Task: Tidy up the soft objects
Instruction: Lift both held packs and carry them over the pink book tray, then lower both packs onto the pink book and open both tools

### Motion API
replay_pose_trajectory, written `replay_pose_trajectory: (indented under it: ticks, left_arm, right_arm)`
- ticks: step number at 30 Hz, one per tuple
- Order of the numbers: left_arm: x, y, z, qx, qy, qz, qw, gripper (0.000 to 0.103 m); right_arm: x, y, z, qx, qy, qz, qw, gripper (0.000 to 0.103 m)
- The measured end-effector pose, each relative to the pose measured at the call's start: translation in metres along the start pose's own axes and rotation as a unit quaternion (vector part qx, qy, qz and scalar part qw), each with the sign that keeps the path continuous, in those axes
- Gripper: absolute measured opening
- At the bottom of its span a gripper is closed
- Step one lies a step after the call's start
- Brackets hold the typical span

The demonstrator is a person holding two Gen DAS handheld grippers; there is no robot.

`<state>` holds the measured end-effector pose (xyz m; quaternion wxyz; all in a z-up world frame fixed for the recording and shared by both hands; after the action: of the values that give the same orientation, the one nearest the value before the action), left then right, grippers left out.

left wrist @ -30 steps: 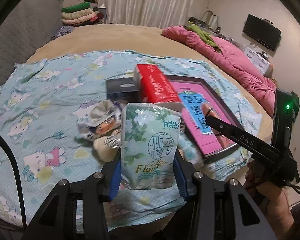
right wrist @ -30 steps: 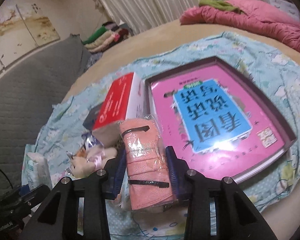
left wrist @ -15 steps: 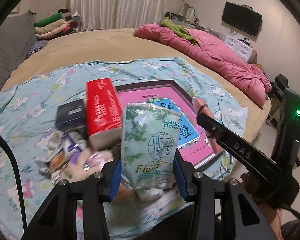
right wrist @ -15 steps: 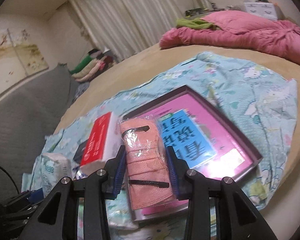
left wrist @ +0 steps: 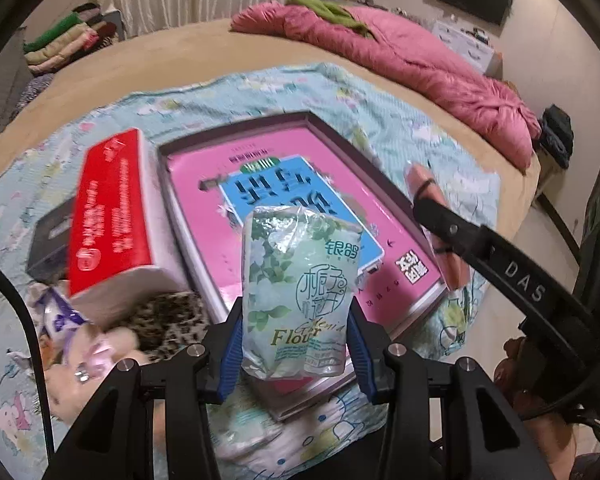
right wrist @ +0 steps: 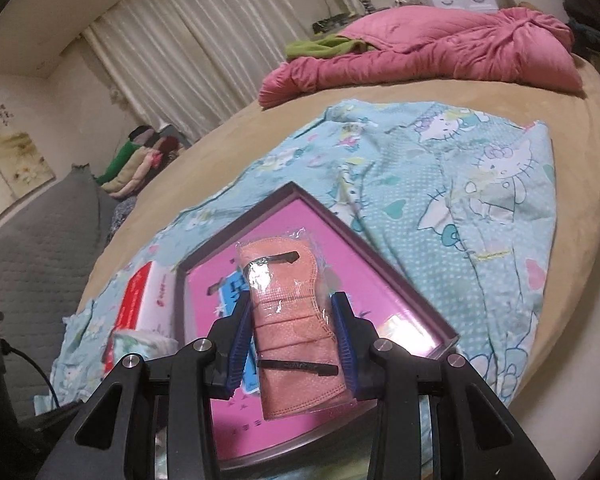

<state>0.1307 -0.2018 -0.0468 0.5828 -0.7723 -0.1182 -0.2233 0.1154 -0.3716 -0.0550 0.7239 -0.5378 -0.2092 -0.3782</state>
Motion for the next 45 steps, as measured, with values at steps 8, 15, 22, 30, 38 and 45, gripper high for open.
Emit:
replay_pose_trajectory:
  ticks: [8,15,22,30,38,45]
  left_arm:
    - [-0.003,0.032,-0.006,0.002,0.016,0.041,0.999,0.046]
    - [-0.007,0.046,-0.005,0.005,0.017,0.062,0.9979,0.047]
    - [-0.008,0.053,-0.007,0.007,0.019,0.072,0.9972,0.047]
    - [-0.009,0.058,-0.007,0.01,0.02,0.081,0.9965,0.047]
    - [-0.009,0.06,-0.005,0.016,0.018,0.085,0.9961,0.049]
    - [-0.007,0.055,0.0,0.015,0.01,0.081,0.9965,0.055]
  right_arm:
    - [-0.009,0.029,-0.012,-0.013,-0.002,0.037,0.999,0.04]
    - [-0.014,0.041,-0.018,-0.033,-0.009,0.051,0.998,0.041]
    - [-0.018,0.046,-0.024,-0.042,-0.005,0.058,0.997,0.043]
    - [-0.018,0.046,-0.023,-0.045,-0.006,0.052,0.998,0.046]
    - [-0.018,0.043,-0.023,-0.044,-0.005,0.046,0.998,0.054]
    - [-0.015,0.035,-0.026,-0.042,-0.001,0.034,0.999,0.059]
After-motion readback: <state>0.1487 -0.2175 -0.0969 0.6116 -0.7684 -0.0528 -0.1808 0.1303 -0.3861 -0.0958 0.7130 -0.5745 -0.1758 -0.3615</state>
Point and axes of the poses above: each gripper's, at about its wrist camera, not at the fingertips, and y roughly the way its jaws point, z to its left, x to its top, the point moved 3 cm from there along y, roughly the way its jaws point, and after that the axes turned 10 degrees about -y, right-handed, at the moved point
